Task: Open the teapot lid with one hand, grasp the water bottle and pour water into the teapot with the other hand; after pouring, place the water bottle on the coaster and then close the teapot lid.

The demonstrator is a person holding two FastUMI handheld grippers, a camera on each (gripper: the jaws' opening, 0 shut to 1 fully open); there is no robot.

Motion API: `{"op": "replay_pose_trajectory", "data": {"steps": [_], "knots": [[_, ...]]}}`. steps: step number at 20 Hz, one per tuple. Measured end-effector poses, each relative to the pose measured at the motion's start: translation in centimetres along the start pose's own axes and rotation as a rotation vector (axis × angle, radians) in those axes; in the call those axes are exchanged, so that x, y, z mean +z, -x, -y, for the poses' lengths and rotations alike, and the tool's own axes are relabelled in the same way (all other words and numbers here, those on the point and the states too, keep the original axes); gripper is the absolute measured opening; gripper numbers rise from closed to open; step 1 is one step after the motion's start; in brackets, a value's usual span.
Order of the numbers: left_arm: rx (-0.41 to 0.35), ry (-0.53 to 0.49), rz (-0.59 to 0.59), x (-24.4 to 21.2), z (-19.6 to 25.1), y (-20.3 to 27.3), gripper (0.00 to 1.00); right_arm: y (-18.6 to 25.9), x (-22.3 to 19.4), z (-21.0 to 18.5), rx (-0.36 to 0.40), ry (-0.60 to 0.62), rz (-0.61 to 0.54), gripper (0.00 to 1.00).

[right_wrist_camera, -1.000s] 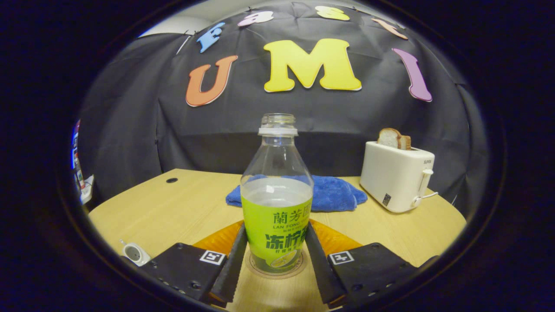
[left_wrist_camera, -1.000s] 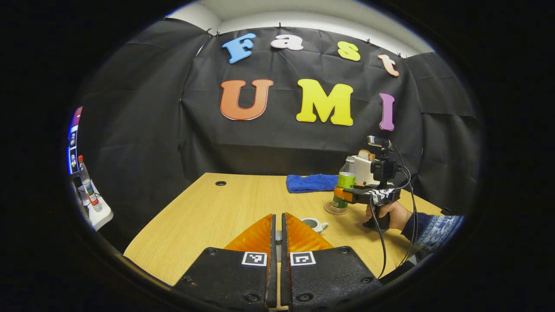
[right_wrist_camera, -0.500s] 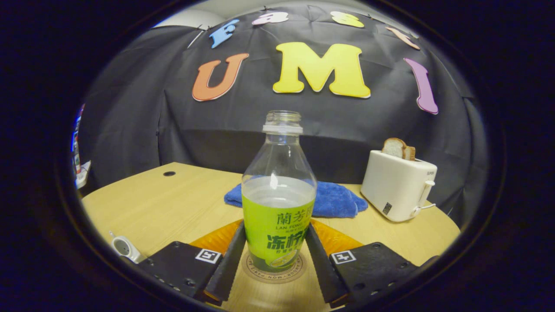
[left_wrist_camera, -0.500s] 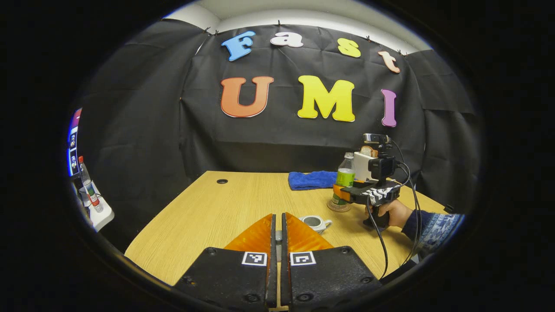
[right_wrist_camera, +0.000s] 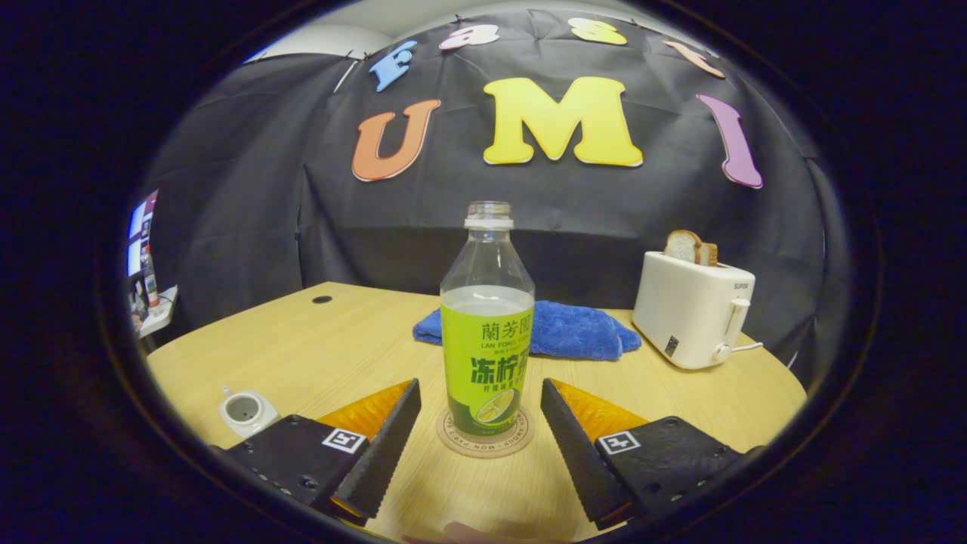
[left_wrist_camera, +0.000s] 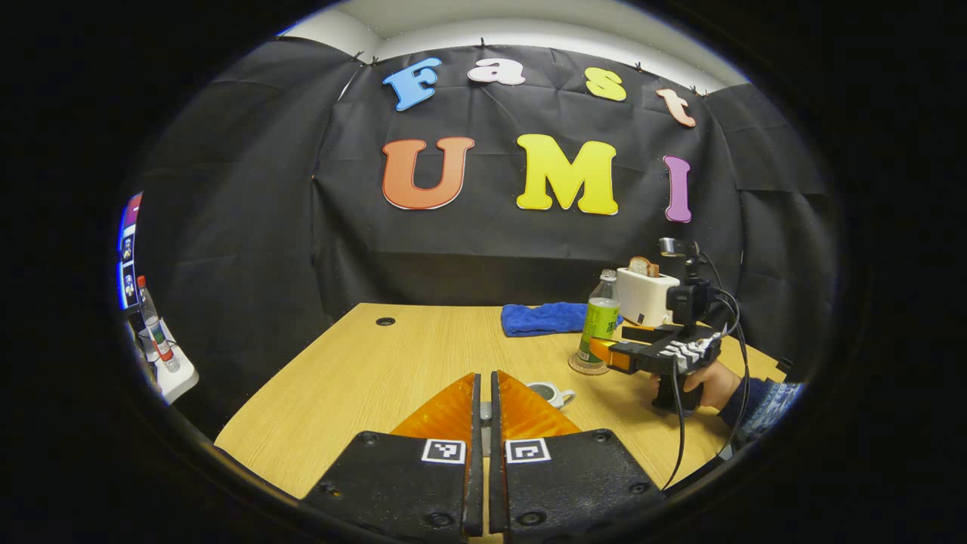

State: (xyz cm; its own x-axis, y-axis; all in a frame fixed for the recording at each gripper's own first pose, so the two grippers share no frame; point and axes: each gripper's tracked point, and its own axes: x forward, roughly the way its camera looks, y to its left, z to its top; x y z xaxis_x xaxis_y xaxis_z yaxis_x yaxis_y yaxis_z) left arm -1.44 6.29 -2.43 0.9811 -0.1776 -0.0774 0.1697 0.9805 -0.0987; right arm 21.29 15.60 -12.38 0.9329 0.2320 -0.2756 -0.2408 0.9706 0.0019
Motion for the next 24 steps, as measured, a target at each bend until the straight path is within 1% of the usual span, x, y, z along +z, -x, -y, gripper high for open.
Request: {"op": "replay_pose_trajectory", "data": {"steps": [1,2,3,4,7,10,12,13,15,16,19,20,22,24], "knots": [[0.001,0.007,0.001,0.1,0.4,-0.1,0.05,1.0,0.2,0.2,0.000,0.002,0.012,0.95],[0.002,0.007,0.004,0.1,0.7,-0.4,0.06,2.3,0.4,0.6,-0.006,0.007,0.031,0.98],[-0.003,0.002,0.006,0.0,1.2,-0.6,0.06,3.7,0.5,1.3,-0.022,0.020,0.045,0.98],[-0.008,0.000,0.007,0.0,1.8,-0.7,0.06,5.1,0.4,1.7,-0.027,0.026,0.057,0.96],[0.007,-0.010,0.009,-0.3,2.8,-1.3,0.06,8.7,0.1,2.8,-0.027,0.037,0.071,0.95],[0.043,-0.011,0.028,-0.3,3.6,-2.0,0.06,12.8,0.7,5.1,-0.076,0.064,0.102,0.95],[0.034,0.012,0.049,0.1,4.7,-2.2,0.06,15.7,0.7,7.1,-0.134,0.067,0.104,0.95],[0.028,0.020,0.063,0.3,5.1,-2.5,0.06,17.1,1.0,7.7,-0.151,0.070,0.118,0.95],[0.026,-0.004,0.086,0.8,5.6,-3.2,0.06,19.1,1.1,8.3,-0.147,0.079,0.133,0.95],[0.023,-0.016,0.112,1.3,5.7,-3.7,0.06,19.7,0.8,8.8,-0.148,0.069,0.129,0.97],[-0.008,0.000,0.151,1.5,6.3,-6.3,0.06,21.3,0.6,9.2,-0.123,0.031,0.141,0.95],[-0.030,0.004,0.149,1.2,6.8,-7.4,0.07,21.6,0.8,9.2,-0.114,0.037,0.153,0.95],[-0.053,0.015,0.136,0.5,7.2,-9.7,0.07,22.0,1.6,10.2,-0.131,0.054,0.180,0.95],[-0.036,-0.003,0.107,-0.9,6.8,-12.0,0.07,22.5,2.2,10.3,-0.114,0.049,0.208,0.97]]}}
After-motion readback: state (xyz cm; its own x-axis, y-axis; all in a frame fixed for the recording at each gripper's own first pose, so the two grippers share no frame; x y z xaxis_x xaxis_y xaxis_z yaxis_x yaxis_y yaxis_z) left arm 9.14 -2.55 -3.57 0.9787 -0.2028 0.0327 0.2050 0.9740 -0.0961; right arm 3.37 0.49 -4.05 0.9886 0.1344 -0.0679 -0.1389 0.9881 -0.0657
